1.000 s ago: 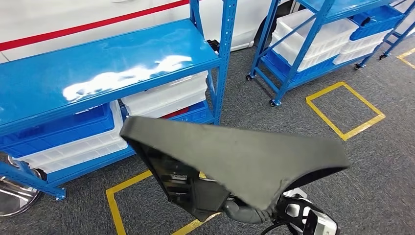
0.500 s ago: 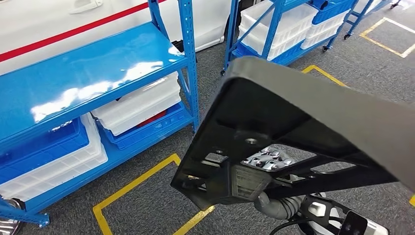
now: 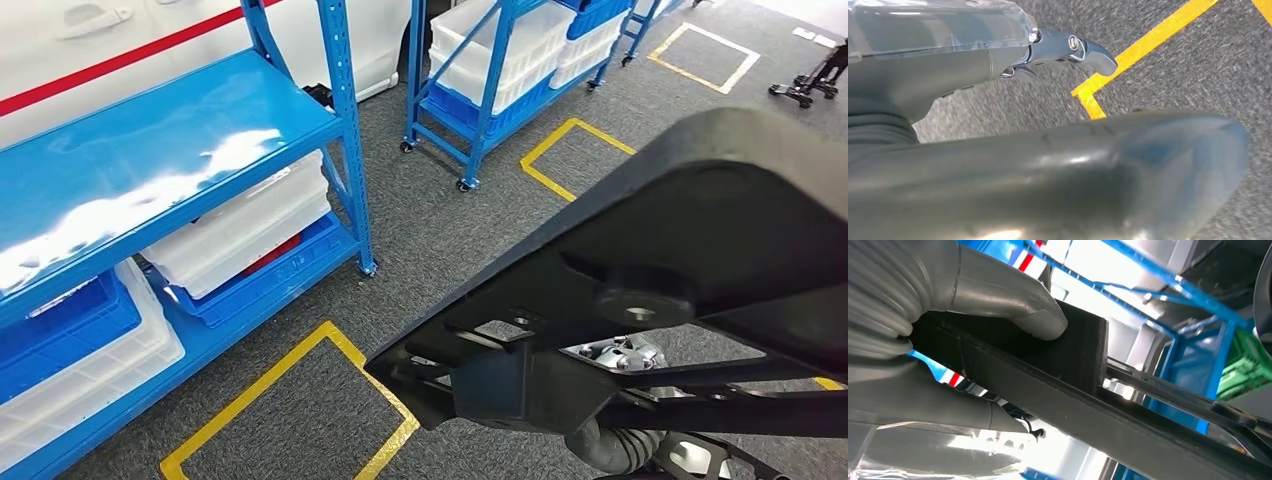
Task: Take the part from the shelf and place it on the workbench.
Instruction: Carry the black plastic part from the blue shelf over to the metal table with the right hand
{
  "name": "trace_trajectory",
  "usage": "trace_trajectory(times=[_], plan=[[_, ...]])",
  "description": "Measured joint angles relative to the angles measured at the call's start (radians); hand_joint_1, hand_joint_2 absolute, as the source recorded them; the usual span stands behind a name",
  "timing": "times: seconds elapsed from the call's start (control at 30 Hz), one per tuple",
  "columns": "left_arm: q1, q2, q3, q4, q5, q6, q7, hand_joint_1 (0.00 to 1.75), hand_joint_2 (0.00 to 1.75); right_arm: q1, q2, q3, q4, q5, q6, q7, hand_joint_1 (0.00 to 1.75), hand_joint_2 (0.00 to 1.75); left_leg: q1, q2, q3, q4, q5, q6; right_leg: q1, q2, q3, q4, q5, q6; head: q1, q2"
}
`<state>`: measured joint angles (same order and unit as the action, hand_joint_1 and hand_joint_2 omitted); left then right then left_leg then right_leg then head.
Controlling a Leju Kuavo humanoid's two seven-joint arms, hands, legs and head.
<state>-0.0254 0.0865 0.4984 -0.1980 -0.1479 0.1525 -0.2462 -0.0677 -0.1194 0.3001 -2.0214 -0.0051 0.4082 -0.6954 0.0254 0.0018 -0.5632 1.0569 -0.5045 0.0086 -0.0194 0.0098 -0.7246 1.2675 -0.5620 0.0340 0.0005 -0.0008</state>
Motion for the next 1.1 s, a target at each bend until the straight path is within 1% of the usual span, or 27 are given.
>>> trace_trajectory(times=[0.03, 0.07, 0.1, 0.13, 0.2, 0.23, 0.27, 0.33, 0.37, 0.4, 0.47, 0.5, 0.53, 0.57, 0.6, 0.63, 0.7, 0.73, 0.77, 0.83, 0.87, 0.93, 0.97, 1.0, 1.03, 1.07, 1.1], plan=[[0.001, 0.000, 0.002, 0.000, 0.000, 0.000, 0.004, 0.00, 0.00, 0.005, 0.001, -0.002, 0.000, 0.000, 0.002, 0.000, 1.71, 1.75, -0.004, 0.013, -0.001, 0.000, 0.000, 0.002, 0.000, -0.005, -0.021, 0.047, -0.015, -0.002, 0.000, 0.000], [0.001, 0.000, 0.003, 0.000, 0.000, 0.000, 0.007, 0.00, 0.00, 0.010, 0.002, -0.004, 0.000, 0.000, 0.004, 0.000, 1.71, 1.75, -0.008, 0.025, -0.001, 0.000, -0.001, 0.003, 0.002, -0.006, -0.025, 0.060, -0.013, -0.006, 0.000, 0.000], [0.000, -0.001, 0.005, 0.000, 0.000, 0.000, 0.010, 0.00, 0.00, 0.012, 0.003, -0.005, 0.000, 0.000, 0.006, 0.000, 1.71, 1.75, -0.012, 0.037, -0.001, 0.000, -0.001, 0.004, 0.006, -0.009, -0.007, 0.033, 0.008, -0.013, 0.000, 0.000], [-0.001, -0.002, 0.007, 0.000, 0.000, 0.000, 0.010, 0.00, 0.00, 0.013, 0.004, -0.006, -0.001, 0.000, 0.007, 0.000, 1.71, 1.75, -0.016, 0.048, 0.000, 0.000, -0.001, 0.005, 0.012, -0.018, 0.029, -0.027, 0.038, -0.024, 0.000, 0.000], [-0.003, -0.008, 0.009, 0.000, 0.000, -0.002, 0.010, 0.00, 0.00, 0.012, 0.005, -0.006, -0.001, 0.004, 0.007, 0.000, 1.71, 1.75, -0.022, 0.066, 0.003, -0.002, -0.002, 0.005, 0.030, -0.054, 0.102, -0.157, 0.075, -0.048, 0.000, 0.000], [-0.003, -0.011, 0.011, 0.000, 0.000, -0.003, 0.010, 0.00, 0.00, 0.012, 0.005, -0.006, -0.001, 0.006, 0.006, 0.000, 1.71, 1.75, -0.023, 0.075, 0.004, -0.004, -0.002, 0.004, 0.038, -0.066, 0.121, -0.195, 0.081, -0.057, -0.001, 0.000], [-0.003, -0.014, 0.012, 0.000, 0.000, -0.003, 0.009, 0.00, 0.00, 0.012, 0.005, -0.006, -0.001, 0.008, 0.006, 0.000, 1.71, 1.75, -0.023, 0.084, 0.005, -0.007, -0.001, 0.002, 0.042, -0.070, 0.126, -0.211, 0.079, -0.062, -0.001, 0.000], [-0.005, -0.016, 0.015, 0.000, -0.001, -0.005, 0.008, 0.00, 0.00, 0.013, 0.005, -0.006, -0.001, 0.010, 0.006, 0.001, 1.71, 1.75, -0.024, 0.099, 0.011, -0.014, -0.002, -0.005, 0.041, -0.050, 0.128, -0.225, 0.089, -0.067, -0.001, 0.000], [-0.007, -0.018, 0.015, 0.000, -0.001, -0.009, 0.007, 0.00, 0.00, 0.013, 0.005, -0.006, -0.001, 0.010, 0.006, 0.000, 1.71, 1.75, -0.024, 0.091, 0.012, -0.010, -0.008, -0.009, 0.036, -0.042, 0.134, -0.238, 0.095, -0.068, -0.001, 0.000], [-0.008, -0.020, 0.016, 0.000, -0.001, -0.013, 0.005, 0.00, 0.00, 0.013, 0.005, -0.006, -0.001, 0.011, 0.006, 0.000, 1.71, 1.75, -0.024, 0.073, 0.007, 0.007, -0.023, -0.012, 0.031, -0.034, 0.140, -0.250, 0.102, -0.071, -0.001, 0.000], [-0.008, -0.022, 0.019, 0.000, -0.001, -0.022, 0.001, 0.00, 0.00, 0.013, 0.005, -0.006, 0.000, 0.012, 0.008, 0.000, 1.71, 1.75, -0.021, 0.026, -0.033, 0.104, -0.079, -0.018, 0.026, -0.018, 0.147, -0.263, 0.110, -0.073, -0.002, 0.000], [-0.007, -0.023, 0.021, 0.000, -0.002, -0.026, -0.001, 0.00, 0.00, 0.013, 0.005, -0.006, 0.002, 0.012, 0.010, 0.000, 1.71, 1.75, -0.019, 0.013, -0.063, 0.169, -0.110, -0.021, 0.026, -0.009, 0.146, -0.263, 0.111, -0.075, -0.003, 0.000], [-0.005, -0.025, 0.022, 0.000, -0.002, -0.029, -0.002, 0.00, 0.00, 0.014, 0.005, -0.006, 0.004, 0.012, 0.013, 0.001, 1.71, 1.75, -0.017, 0.007, -0.088, 0.223, -0.128, -0.025, 0.025, 0.002, 0.145, -0.262, 0.111, -0.075, -0.003, 0.000], [-0.004, -0.026, 0.023, 0.000, -0.004, -0.031, -0.004, 0.00, 0.00, 0.014, 0.005, -0.006, 0.007, 0.011, 0.017, 0.001, 1.71, 1.75, -0.015, 0.005, -0.101, 0.246, -0.126, -0.028, 0.024, 0.013, 0.145, -0.261, 0.111, -0.074, -0.002, 0.000], [-0.003, -0.028, 0.024, 0.000, -0.006, -0.032, -0.004, 0.00, 0.00, 0.014, 0.005, -0.006, 0.011, 0.011, 0.021, 0.001, 1.71, 1.75, -0.012, 0.003, -0.095, 0.230, -0.104, -0.032, 0.022, 0.025, 0.146, -0.258, 0.110, -0.072, -0.002, 0.000], [-0.003, -0.030, 0.024, 0.000, -0.009, -0.031, -0.005, 0.00, 0.00, 0.013, 0.005, -0.006, 0.014, 0.010, 0.025, 0.001, 1.71, 1.75, -0.007, -0.002, -0.072, 0.179, -0.067, -0.036, 0.019, 0.037, 0.146, -0.253, 0.108, -0.069, -0.002, 0.000], [-0.002, -0.034, 0.024, 0.000, -0.015, -0.030, -0.004, 0.00, 0.00, 0.011, 0.005, -0.006, 0.020, 0.008, 0.027, 0.001, 1.71, 1.75, 0.003, -0.043, -0.017, 0.050, -0.008, -0.041, 0.015, 0.060, 0.138, -0.234, 0.100, -0.056, -0.003, 0.000], [-0.001, -0.035, 0.024, 0.000, -0.017, -0.030, -0.003, 0.00, 0.00, 0.010, 0.005, -0.006, 0.022, 0.007, 0.028, 0.001, 1.71, 1.75, 0.006, -0.062, -0.002, 0.013, 0.003, -0.040, 0.015, 0.070, 0.131, -0.225, 0.098, -0.049, -0.002, 0.000], [-0.002, -0.036, 0.025, 0.000, -0.018, -0.029, -0.001, 0.00, 0.00, 0.010, 0.005, -0.006, 0.024, 0.005, 0.028, 0.002, 1.71, 1.75, 0.006, -0.075, 0.003, -0.003, 0.003, -0.035, 0.014, 0.080, 0.123, -0.218, 0.098, -0.042, -0.002, 0.000], [-0.004, -0.036, 0.026, 0.000, -0.020, -0.028, 0.002, 0.00, 0.00, 0.011, 0.005, -0.006, 0.027, -0.002, 0.030, 0.002, 1.71, 1.75, 0.003, -0.061, 0.002, -0.004, 0.005, -0.020, 0.011, 0.099, 0.112, -0.217, 0.103, -0.029, -0.002, 0.000], [-0.004, -0.037, 0.026, 0.000, -0.021, -0.027, 0.004, 0.00, 0.00, 0.013, 0.005, -0.006, 0.027, -0.006, 0.032, 0.002, 1.71, 1.75, 0.002, -0.050, 0.003, -0.008, 0.007, -0.013, 0.010, 0.094, 0.109, -0.214, 0.101, -0.024, -0.002, 0.000], [-0.005, -0.038, 0.027, -0.001, -0.022, -0.026, 0.006, 0.00, 0.00, 0.015, 0.005, -0.006, 0.027, -0.010, 0.036, 0.002, 1.71, 1.75, 0.003, -0.027, 0.007, -0.018, 0.013, -0.001, 0.011, 0.052, 0.085, -0.168, 0.073, -0.015, 0.000, 0.000], [-0.004, -0.038, 0.028, -0.001, -0.023, -0.026, 0.007, 0.00, 0.00, 0.016, 0.005, -0.006, 0.028, -0.011, 0.037, 0.002, 1.71, 1.75, 0.000, -0.015, 0.008, -0.019, 0.013, 0.004, 0.010, 0.024, 0.061, -0.117, 0.046, -0.011, 0.001, 0.000], [-0.003, -0.038, 0.029, -0.001, -0.025, -0.026, 0.007, 0.00, 0.00, 0.017, 0.005, -0.006, 0.029, -0.012, 0.038, 0.002, 1.71, 1.75, -0.002, -0.004, 0.008, -0.020, 0.012, 0.006, 0.009, 0.008, 0.030, -0.056, 0.019, -0.007, 0.002, 0.000], [-0.002, -0.038, 0.030, -0.001, -0.027, -0.026, 0.008, 0.00, 0.00, 0.019, 0.005, -0.006, 0.030, -0.013, 0.039, 0.002, 1.71, 1.75, -0.004, 0.009, 0.008, -0.020, 0.011, 0.008, 0.007, 0.001, 0.002, 0.000, -0.002, -0.005, 0.002, 0.000], [-0.001, -0.038, 0.031, -0.001, -0.029, -0.026, 0.009, 0.00, 0.00, 0.022, 0.005, -0.006, 0.031, -0.014, 0.041, 0.002, 1.71, 1.75, -0.005, 0.021, 0.009, -0.020, 0.010, 0.009, 0.005, -0.003, -0.014, 0.031, -0.007, -0.004, 0.002, 0.000], [-0.001, -0.038, 0.031, -0.001, -0.031, -0.026, 0.010, 0.00, 0.00, 0.025, 0.005, -0.006, 0.032, -0.016, 0.042, 0.002, 1.71, 1.75, -0.006, 0.033, 0.010, -0.020, 0.008, 0.009, 0.005, -0.005, -0.011, 0.025, 0.008, -0.004, 0.002, 0.000]])
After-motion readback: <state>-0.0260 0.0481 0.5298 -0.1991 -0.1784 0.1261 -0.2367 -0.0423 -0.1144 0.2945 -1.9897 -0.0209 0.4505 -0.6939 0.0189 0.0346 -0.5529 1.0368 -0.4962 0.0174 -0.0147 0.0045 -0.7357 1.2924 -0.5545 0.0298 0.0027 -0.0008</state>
